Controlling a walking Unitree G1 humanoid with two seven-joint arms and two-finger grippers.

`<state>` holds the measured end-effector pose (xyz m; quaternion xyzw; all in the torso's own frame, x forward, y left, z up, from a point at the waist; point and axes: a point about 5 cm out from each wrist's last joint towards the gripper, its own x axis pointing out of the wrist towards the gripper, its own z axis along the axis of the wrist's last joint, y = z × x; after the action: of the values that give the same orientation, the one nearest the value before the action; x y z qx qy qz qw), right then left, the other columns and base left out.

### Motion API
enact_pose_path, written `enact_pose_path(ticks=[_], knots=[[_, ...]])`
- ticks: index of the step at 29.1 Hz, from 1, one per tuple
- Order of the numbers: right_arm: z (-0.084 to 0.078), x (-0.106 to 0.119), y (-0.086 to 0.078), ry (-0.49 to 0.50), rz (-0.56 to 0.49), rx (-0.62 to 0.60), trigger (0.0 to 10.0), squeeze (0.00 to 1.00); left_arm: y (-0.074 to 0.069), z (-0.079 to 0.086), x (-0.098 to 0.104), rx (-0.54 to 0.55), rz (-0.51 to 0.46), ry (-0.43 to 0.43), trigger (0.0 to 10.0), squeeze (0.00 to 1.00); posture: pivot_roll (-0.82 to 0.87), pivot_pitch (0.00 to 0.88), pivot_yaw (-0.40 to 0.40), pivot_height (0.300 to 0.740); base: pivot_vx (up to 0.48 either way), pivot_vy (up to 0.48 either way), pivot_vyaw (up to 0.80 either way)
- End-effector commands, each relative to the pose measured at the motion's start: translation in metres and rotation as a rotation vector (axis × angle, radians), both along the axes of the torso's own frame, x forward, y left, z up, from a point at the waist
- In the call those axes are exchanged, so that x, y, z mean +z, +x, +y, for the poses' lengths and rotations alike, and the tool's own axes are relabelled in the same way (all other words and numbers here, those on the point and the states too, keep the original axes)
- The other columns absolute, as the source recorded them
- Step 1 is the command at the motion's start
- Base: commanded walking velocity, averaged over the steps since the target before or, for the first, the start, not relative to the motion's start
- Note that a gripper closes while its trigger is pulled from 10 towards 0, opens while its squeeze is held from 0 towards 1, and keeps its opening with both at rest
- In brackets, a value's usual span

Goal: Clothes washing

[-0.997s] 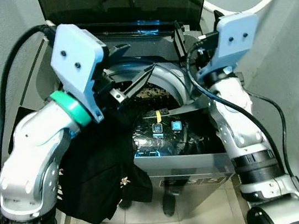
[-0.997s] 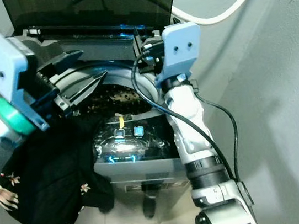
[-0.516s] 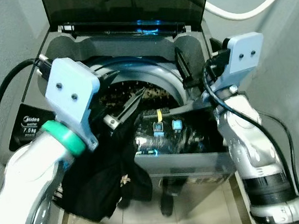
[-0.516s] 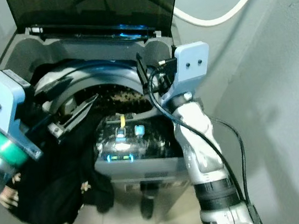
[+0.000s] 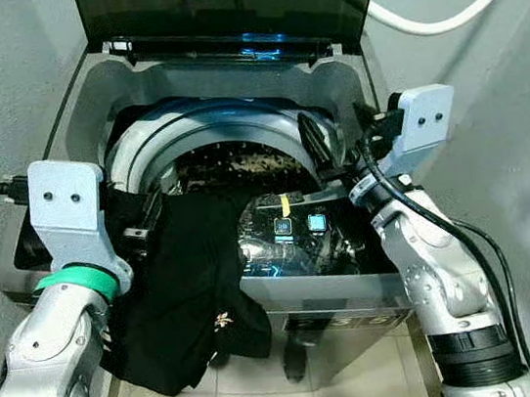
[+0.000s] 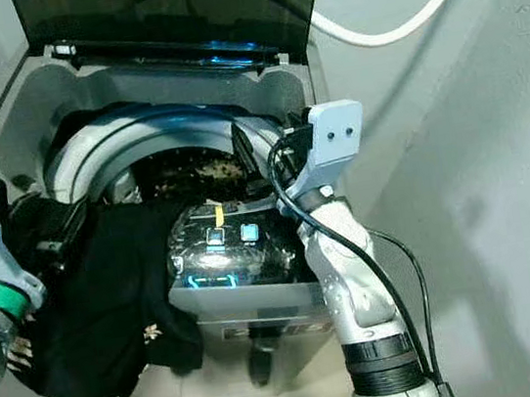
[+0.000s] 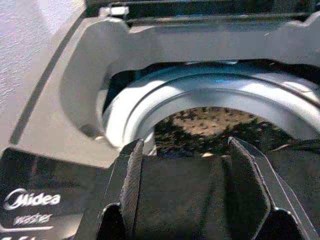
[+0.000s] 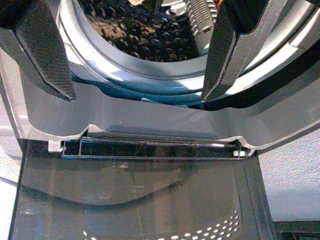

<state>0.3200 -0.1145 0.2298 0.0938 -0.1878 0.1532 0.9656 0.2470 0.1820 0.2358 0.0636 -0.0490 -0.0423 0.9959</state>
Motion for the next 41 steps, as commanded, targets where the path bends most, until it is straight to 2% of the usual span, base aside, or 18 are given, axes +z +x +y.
enact_pose_path(ticks=[1,2,3,4,7,9,10,12,19,20,21,22,23,24,29,32,37,41], knots=[[-0.001,-0.001,0.001,-0.003,0.013,0.005,10.0,0.00,0.001,0.004,-0.010,0.040,0.055,0.014,10.0,0.00,0.12,0.114,-0.034,0.740,0.000,0.000,0.00],[-0.001,-0.001,0.001,-0.003,0.013,0.005,10.0,0.00,0.001,0.004,-0.010,0.040,0.055,0.014,10.0,0.00,0.12,0.114,-0.034,0.740,0.000,0.000,0.00],[-0.001,0.000,0.001,-0.001,0.014,0.007,10.0,0.00,0.002,0.007,-0.012,0.059,0.075,-0.008,10.0,0.00,0.12,0.115,-0.034,0.740,0.000,0.000,0.00],[0.000,0.001,0.000,0.000,0.018,0.012,10.0,0.00,0.003,0.009,-0.016,0.056,0.108,-0.071,10.0,0.00,0.12,0.115,-0.033,0.740,0.000,0.000,0.00],[0.000,0.002,0.000,0.000,0.020,0.016,10.0,0.00,0.004,0.009,-0.019,0.049,0.131,-0.116,10.0,0.00,0.12,0.115,-0.033,0.740,0.000,0.000,0.00],[0.001,0.003,-0.001,-0.001,0.020,0.021,10.0,0.00,0.002,0.000,-0.026,-0.050,0.211,-0.191,10.0,0.00,0.12,0.117,-0.031,0.740,0.000,0.000,0.00],[0.001,0.003,-0.001,-0.001,0.020,0.021,10.0,0.00,0.002,0.000,-0.026,-0.050,0.211,-0.191,10.0,0.00,0.12,0.117,-0.031,0.740,0.000,0.000,0.00],[0.001,0.004,-0.002,-0.001,0.017,0.020,10.0,0.00,-0.001,-0.008,-0.031,-0.131,0.278,-0.255,10.0,0.00,0.12,0.119,-0.030,0.740,0.000,0.000,0.00],[0.001,0.004,-0.002,-0.001,0.017,0.018,10.0,0.00,-0.005,-0.010,-0.033,-0.176,0.300,-0.266,10.0,0.00,0.12,0.123,-0.032,0.740,0.000,0.000,0.00],[0.001,0.004,-0.002,-0.001,0.017,0.018,10.0,0.00,-0.006,-0.010,-0.033,-0.176,0.300,-0.263,7.5,0.00,0.12,0.123,-0.032,0.740,0.000,0.000,0.00],[0.001,0.004,-0.002,-0.001,0.017,0.018,10.0,0.00,-0.006,-0.010,-0.033,-0.176,0.300,-0.263,7.5,0.00,0.12,0.123,-0.032,0.740,0.000,0.000,0.00],[0.002,0.004,-0.002,0.000,0.018,0.020,10.0,0.00,-0.005,-0.009,-0.032,-0.168,0.294,-0.247,3.6,0.00,0.12,0.123,-0.033,0.740,0.000,0.000,0.00],[0.002,0.004,-0.002,0.000,0.018,0.020,10.0,0.00,-0.005,-0.009,-0.032,-0.168,0.294,-0.247,3.6,0.00,0.12,0.123,-0.033,0.740,0.000,0.000,0.00],[0.002,0.004,-0.002,0.000,0.018,0.022,10.0,0.00,-0.003,-0.008,-0.031,-0.154,0.285,-0.205,0.0,0.00,0.12,0.124,-0.034,0.740,0.000,0.000,0.00],[0.003,0.005,-0.001,0.000,0.021,0.024,10.0,0.00,-0.001,-0.004,-0.024,-0.129,0.239,-0.084,0.0,0.00,0.12,0.123,-0.034,0.740,0.000,0.000,0.00],[0.003,0.005,-0.001,0.000,0.021,0.023,10.0,0.00,-0.001,-0.004,-0.022,-0.131,0.228,-0.067,0.0,0.00,0.12,0.123,-0.034,0.740,0.000,0.000,0.00],[0.003,0.005,-0.001,0.000,0.019,0.023,10.0,0.00,0.002,-0.014,-0.003,-0.218,0.107,0.012,0.0,0.00,0.11,0.118,-0.035,0.740,0.000,0.000,0.00],[0.004,0.006,-0.001,0.000,0.018,0.023,10.0,0.00,0.004,-0.018,0.004,-0.258,0.062,0.047,0.0,0.00,0.11,0.116,-0.035,0.740,0.000,0.000,0.00]])
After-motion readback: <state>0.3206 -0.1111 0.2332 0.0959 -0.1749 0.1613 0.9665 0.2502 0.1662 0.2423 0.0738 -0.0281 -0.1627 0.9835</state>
